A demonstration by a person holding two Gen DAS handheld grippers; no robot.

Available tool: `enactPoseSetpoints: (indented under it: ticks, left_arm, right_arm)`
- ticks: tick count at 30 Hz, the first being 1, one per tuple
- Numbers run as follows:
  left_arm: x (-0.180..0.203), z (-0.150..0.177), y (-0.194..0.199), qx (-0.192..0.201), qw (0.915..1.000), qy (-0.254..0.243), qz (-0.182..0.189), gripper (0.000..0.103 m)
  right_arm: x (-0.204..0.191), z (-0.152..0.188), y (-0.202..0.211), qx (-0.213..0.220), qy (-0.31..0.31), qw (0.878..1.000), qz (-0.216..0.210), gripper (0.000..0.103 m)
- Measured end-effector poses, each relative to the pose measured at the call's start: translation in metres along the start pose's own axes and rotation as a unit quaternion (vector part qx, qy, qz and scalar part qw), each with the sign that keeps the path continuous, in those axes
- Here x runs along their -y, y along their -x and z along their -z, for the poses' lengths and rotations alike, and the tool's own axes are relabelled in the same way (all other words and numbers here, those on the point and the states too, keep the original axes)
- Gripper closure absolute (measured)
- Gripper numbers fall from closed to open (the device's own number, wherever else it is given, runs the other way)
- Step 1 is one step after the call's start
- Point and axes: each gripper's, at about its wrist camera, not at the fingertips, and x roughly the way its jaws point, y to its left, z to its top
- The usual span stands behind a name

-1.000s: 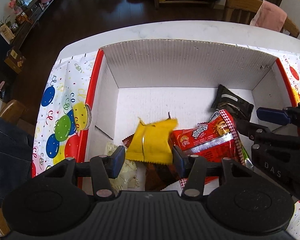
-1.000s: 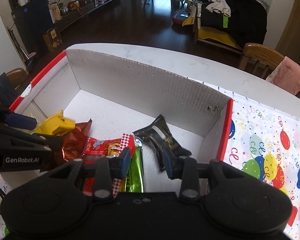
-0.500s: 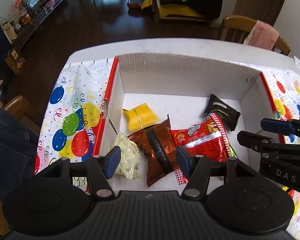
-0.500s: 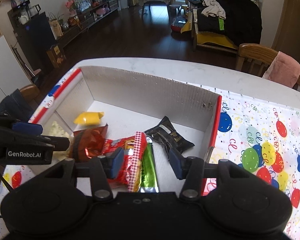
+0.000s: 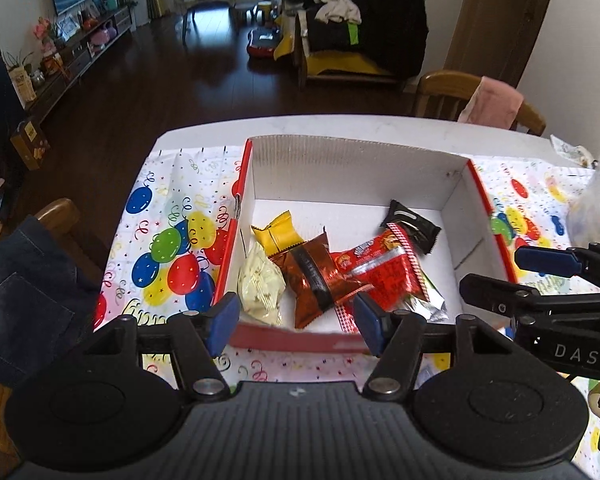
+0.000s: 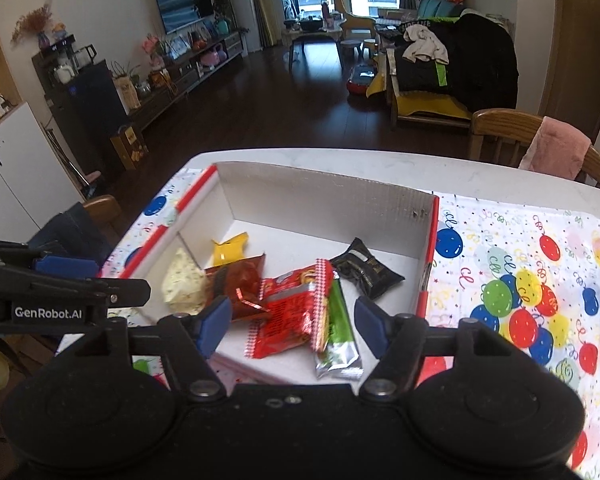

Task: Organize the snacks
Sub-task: 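Open both grippers to release the packets and lift out of the box, then grasp the blue wrapped candy with the left gripper while the right grasps the Minion lolly packet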

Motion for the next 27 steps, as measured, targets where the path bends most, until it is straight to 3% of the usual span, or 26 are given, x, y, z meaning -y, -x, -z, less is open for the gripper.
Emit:
enactPoseSetpoints:
  ticks: [3, 11, 15, 27]
  left_arm:
    - [0.000, 0.010, 0.017, 0.014, 0.9999, -0.001, 0.004, 0.032]
    - [0.001, 0.042, 0.052, 0.036, 0.9991, -0.010, 0.018, 0.031]
    - [0.001, 0.059, 0.064, 0.044, 0.9986, -0.012, 0.028, 0.026]
    - [0.013, 0.110, 0.086, 0.070, 0.9964, -0.032, 0.037, 0.021]
  right_arm:
    - [-0.006, 0.007, 0.017, 0.013, -0.002, 1.000, -0.006, 0.026]
    - [-0.020, 0.031, 0.057, 0.041, -0.004, 0.999, -0.006, 0.013]
    - [-0.023, 0.047, 0.073, 0.050, -0.007, 0.999, -0.003, 0.007]
    - [-0.015, 0.096, 0.106, 0.063, -0.026, 0.998, 0.002, 0.000]
